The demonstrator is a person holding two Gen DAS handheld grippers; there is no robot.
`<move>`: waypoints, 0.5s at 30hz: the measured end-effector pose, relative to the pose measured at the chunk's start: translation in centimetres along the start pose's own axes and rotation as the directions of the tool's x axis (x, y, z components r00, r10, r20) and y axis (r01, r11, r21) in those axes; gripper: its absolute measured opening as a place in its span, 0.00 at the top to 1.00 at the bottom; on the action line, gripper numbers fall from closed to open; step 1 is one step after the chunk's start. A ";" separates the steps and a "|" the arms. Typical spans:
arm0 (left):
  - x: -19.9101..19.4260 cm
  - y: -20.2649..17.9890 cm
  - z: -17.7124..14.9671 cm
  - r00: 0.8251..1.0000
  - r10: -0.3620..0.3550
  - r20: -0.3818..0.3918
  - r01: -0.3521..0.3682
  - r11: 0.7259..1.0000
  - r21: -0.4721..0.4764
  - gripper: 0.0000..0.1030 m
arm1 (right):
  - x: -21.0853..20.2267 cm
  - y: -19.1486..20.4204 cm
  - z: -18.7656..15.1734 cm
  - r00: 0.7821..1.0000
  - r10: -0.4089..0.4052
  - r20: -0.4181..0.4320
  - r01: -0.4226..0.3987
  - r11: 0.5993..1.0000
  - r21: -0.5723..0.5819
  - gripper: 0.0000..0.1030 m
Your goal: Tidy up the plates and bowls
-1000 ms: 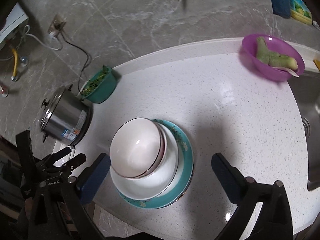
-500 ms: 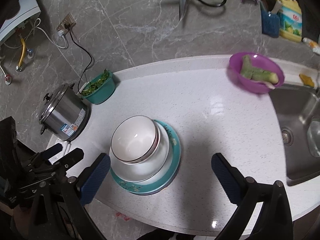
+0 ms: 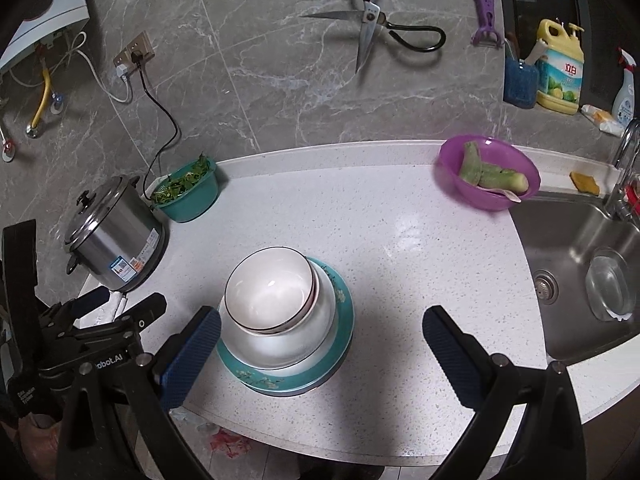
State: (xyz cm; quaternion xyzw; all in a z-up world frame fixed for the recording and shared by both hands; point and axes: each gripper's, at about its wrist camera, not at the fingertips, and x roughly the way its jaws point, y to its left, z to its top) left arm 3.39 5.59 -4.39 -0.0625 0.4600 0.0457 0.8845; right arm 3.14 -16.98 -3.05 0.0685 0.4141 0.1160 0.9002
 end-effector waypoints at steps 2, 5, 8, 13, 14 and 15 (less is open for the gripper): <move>-0.2 0.4 -0.1 1.000 -0.001 0.001 0.001 1.000 -0.014 0.00 | 0.1 0.1 0.1 1.000 0.001 0.000 -0.001 1.000 -0.001 0.00; -0.3 0.8 -0.1 1.000 -0.012 0.007 0.012 1.000 -0.022 0.00 | 0.1 0.5 0.0 1.000 -0.008 0.001 0.008 1.000 -0.003 0.00; -0.6 0.9 -0.1 1.000 0.003 0.019 -0.003 1.000 -0.014 0.00 | 0.0 0.9 -0.1 1.000 -0.013 0.002 0.013 1.000 -0.007 0.00; -0.8 -0.2 0.1 0.989 0.146 0.022 -0.146 0.989 0.037 0.00 | 0.0 1.7 -0.2 1.000 -0.017 0.003 0.017 1.000 -0.010 0.00; -0.9 -0.5 0.0 0.984 0.174 0.030 -0.176 0.983 0.059 0.00 | 0.0 1.8 -0.1 1.000 -0.016 0.002 0.016 1.000 -0.012 0.00; -0.9 -0.5 -0.1 0.986 0.163 0.034 -0.164 0.985 0.061 0.00 | 0.0 1.8 -0.1 1.000 -0.016 0.003 0.016 1.000 -0.014 0.00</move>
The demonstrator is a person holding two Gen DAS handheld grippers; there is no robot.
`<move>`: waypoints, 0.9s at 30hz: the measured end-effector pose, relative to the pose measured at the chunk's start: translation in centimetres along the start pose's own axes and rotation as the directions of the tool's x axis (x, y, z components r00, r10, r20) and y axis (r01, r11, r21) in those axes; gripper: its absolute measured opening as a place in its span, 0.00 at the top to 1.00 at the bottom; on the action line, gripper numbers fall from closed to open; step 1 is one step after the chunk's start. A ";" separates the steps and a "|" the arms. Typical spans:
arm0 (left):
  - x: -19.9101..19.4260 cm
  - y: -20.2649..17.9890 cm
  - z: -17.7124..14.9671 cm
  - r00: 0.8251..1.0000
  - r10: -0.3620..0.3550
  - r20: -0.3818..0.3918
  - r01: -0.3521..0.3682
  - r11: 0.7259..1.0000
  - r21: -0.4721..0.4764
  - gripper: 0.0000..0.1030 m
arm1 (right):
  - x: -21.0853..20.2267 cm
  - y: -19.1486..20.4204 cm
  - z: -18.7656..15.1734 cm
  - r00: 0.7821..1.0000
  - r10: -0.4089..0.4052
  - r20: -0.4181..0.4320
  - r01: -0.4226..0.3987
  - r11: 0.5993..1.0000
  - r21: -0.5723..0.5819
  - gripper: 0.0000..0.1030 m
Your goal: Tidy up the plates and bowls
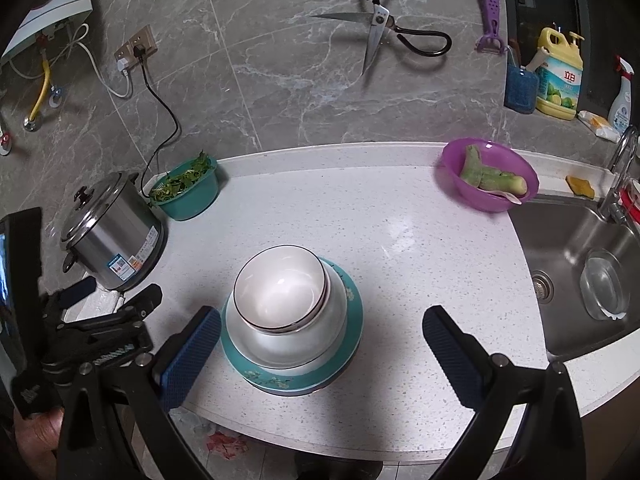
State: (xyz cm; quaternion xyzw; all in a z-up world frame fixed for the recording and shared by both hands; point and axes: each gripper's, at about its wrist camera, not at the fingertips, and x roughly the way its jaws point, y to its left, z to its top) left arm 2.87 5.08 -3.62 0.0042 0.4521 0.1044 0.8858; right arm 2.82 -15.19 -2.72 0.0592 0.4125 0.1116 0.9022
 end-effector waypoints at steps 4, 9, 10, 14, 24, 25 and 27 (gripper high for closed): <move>0.2 0.5 0.0 0.998 -0.056 -0.020 0.055 0.998 -0.038 0.00 | 0.1 0.0 0.1 1.000 0.000 -0.001 0.000 1.000 -0.002 0.00; 0.6 0.7 0.1 0.996 -0.083 -0.034 0.081 0.995 -0.055 0.00 | 0.3 0.0 0.2 1.000 -0.004 -0.005 0.004 1.000 -0.002 0.00; 0.7 0.7 0.2 0.995 -0.090 -0.035 0.088 0.994 -0.056 0.00 | 0.3 0.0 0.2 1.000 -0.004 -0.006 0.004 1.000 0.000 0.00; 0.6 0.0 0.1 0.996 -0.080 -0.031 0.079 0.996 -0.034 0.00 | 0.5 0.0 0.2 1.000 -0.018 -0.013 0.018 1.000 0.003 0.00; -0.1 -0.8 0.1 0.995 -0.096 -0.022 0.095 0.995 -0.026 0.00 | 0.4 0.0 0.0 0.999 -0.043 -0.018 0.043 0.999 0.007 0.00; -0.2 -0.9 0.1 0.995 -0.095 -0.020 0.095 0.995 -0.024 0.00 | 0.5 0.0 0.1 0.999 -0.043 -0.018 0.043 0.999 0.006 0.00; -0.3 -0.9 0.1 0.995 -0.097 -0.018 0.096 0.995 -0.023 0.00 | 0.5 0.0 0.0 0.999 -0.042 -0.019 0.043 0.999 0.005 0.00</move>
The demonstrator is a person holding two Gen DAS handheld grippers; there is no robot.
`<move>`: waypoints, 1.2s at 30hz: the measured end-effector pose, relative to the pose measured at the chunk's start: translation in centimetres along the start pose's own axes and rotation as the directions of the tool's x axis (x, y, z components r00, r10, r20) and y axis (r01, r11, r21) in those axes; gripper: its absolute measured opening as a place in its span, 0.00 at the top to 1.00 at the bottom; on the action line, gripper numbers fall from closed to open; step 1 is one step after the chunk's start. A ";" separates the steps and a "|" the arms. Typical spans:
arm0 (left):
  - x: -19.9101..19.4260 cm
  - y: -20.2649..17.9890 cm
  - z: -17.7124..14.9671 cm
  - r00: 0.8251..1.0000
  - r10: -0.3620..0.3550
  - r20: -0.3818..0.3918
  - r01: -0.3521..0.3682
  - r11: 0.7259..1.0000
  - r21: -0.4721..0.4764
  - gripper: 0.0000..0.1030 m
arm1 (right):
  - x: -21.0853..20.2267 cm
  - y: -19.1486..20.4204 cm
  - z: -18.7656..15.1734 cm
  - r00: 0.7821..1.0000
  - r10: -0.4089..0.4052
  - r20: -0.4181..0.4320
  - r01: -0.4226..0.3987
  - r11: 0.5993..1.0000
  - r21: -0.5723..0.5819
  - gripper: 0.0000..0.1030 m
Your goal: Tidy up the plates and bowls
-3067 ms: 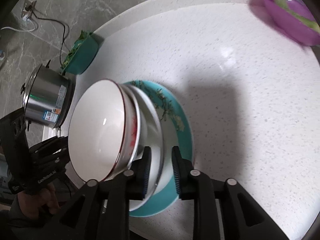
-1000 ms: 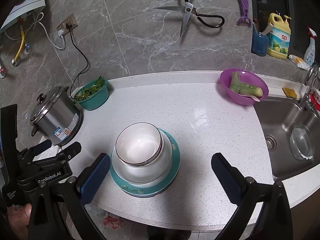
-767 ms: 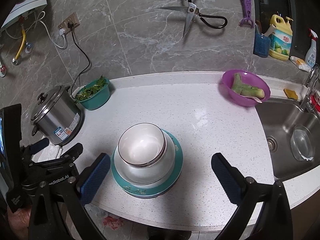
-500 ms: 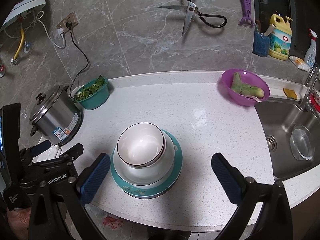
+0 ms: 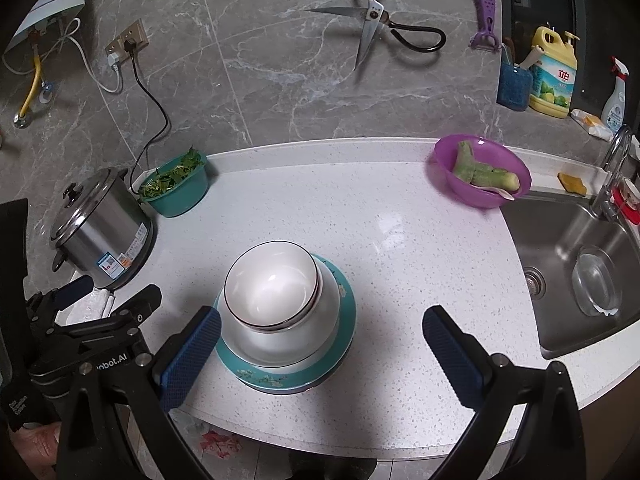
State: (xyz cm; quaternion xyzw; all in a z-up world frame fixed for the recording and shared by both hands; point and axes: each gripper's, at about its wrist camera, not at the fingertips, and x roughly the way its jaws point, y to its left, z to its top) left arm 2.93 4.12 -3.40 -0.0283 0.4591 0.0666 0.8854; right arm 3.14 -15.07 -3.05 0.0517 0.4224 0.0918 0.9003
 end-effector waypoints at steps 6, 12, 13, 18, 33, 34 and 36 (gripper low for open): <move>-0.3 -0.1 -0.1 1.000 -0.001 0.005 0.001 1.000 0.004 0.00 | -0.1 0.1 -0.2 1.000 -0.001 0.001 0.001 1.000 0.001 0.00; -0.4 -0.1 -0.1 1.000 -0.009 -0.001 0.009 1.000 -0.002 0.00 | -0.2 0.2 -0.3 1.000 -0.003 0.002 0.003 1.000 0.002 0.00; -0.5 -0.1 -0.1 1.000 -0.011 -0.001 0.011 1.000 -0.002 0.00 | -0.3 0.2 -0.3 1.000 -0.004 0.002 0.004 1.000 0.002 0.00; -0.4 -0.1 -0.1 1.000 -0.024 -0.007 0.024 1.000 -0.001 0.00 | -0.3 0.3 -0.4 1.000 -0.005 0.001 0.005 1.000 0.002 0.00; -0.3 -0.4 -0.3 0.999 -0.043 -0.014 0.043 0.999 -0.008 0.00 | -0.3 0.4 -0.7 1.000 0.002 -0.004 -0.002 1.000 -0.007 0.00; -0.3 -0.4 -0.4 0.999 -0.042 -0.014 0.042 0.999 -0.011 0.00 | -0.3 0.4 -0.8 1.000 0.002 -0.005 -0.002 1.000 -0.008 0.00; -0.3 -0.4 -0.3 0.999 -0.048 -0.018 0.048 0.999 -0.014 0.00 | -0.2 0.3 -0.7 1.000 0.006 -0.006 -0.006 1.000 -0.012 0.00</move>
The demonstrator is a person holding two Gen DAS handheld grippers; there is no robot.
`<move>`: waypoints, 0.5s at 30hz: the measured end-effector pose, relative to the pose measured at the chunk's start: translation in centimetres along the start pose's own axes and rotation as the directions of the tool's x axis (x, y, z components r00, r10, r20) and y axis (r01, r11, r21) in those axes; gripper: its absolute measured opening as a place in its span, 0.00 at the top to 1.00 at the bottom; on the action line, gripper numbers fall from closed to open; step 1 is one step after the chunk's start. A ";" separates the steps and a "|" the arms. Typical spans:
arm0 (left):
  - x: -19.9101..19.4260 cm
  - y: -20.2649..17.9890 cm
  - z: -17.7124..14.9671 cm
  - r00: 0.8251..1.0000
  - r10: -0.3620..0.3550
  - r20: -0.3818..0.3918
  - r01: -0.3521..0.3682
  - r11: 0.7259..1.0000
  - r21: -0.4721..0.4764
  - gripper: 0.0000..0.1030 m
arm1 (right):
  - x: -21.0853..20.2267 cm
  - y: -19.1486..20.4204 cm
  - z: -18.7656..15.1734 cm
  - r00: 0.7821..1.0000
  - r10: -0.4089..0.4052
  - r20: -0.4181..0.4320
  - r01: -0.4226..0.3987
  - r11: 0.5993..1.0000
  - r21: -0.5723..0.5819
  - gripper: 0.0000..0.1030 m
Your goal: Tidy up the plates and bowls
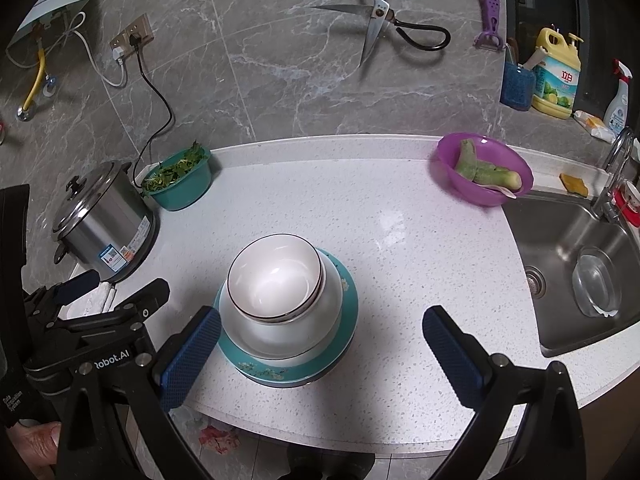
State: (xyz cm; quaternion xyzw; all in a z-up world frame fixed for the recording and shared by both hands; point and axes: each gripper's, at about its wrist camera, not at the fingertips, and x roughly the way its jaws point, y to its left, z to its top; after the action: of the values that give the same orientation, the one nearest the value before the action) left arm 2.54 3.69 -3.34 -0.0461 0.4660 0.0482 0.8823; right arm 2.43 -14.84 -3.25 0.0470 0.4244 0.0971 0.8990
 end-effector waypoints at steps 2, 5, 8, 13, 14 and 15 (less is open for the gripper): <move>0.0 0.0 0.0 1.000 -0.002 -0.003 0.002 1.000 -0.006 0.00 | 0.0 0.0 0.0 1.000 0.002 -0.001 -0.002 1.000 -0.001 0.00; 0.0 0.1 0.0 1.000 -0.001 -0.003 0.001 1.000 -0.006 0.00 | 0.2 -0.1 0.3 1.000 0.008 -0.003 -0.008 1.000 -0.009 0.00; 0.0 0.2 0.1 1.000 0.001 -0.003 -0.001 1.000 -0.008 0.00 | 0.2 0.0 0.2 1.000 0.007 -0.003 -0.007 1.000 -0.007 0.00; 0.0 0.2 0.1 1.000 0.004 0.001 -0.004 1.000 -0.006 0.00 | 0.3 0.0 0.3 1.000 0.009 -0.005 -0.009 1.000 -0.009 0.00; 0.0 0.1 0.1 1.000 0.004 -0.001 -0.004 1.000 -0.006 0.00 | 0.3 0.0 0.3 1.000 0.009 -0.006 -0.009 1.000 -0.011 0.00; 0.1 0.1 0.1 1.000 0.003 -0.003 -0.003 1.000 -0.007 0.00 | 0.4 0.0 0.5 1.000 0.011 -0.007 -0.011 1.000 -0.014 0.00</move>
State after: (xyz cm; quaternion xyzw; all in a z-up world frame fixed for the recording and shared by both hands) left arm 2.62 3.84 -3.34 -0.0485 0.4673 0.0512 0.8813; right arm 3.04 -14.79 -3.22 0.0425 0.4268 0.1053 0.8972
